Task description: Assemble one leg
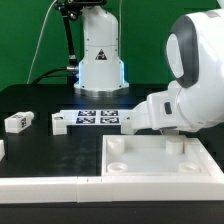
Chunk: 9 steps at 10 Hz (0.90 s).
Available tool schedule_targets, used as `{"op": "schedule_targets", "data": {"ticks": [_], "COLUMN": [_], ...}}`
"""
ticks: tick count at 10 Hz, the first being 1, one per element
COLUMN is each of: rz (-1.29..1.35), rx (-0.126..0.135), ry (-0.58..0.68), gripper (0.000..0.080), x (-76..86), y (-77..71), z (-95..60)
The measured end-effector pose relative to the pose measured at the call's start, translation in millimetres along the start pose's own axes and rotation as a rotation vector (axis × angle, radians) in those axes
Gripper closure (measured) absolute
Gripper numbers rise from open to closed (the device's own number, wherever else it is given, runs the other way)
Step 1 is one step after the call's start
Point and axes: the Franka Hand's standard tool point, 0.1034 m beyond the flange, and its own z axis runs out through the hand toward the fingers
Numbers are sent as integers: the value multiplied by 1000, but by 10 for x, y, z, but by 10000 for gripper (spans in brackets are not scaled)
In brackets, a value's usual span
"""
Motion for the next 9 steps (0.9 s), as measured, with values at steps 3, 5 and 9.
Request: {"op": "schedule_targets", "data": {"ticks": [3,5,9], "rz": [-3,-4,-5], "rx": [-1,-3,-5], "ry": [4,5,6], "gripper": [150,417,512], "x": [23,26,26], "y": [-13,-25,-34], "z": [75,77,77]}}
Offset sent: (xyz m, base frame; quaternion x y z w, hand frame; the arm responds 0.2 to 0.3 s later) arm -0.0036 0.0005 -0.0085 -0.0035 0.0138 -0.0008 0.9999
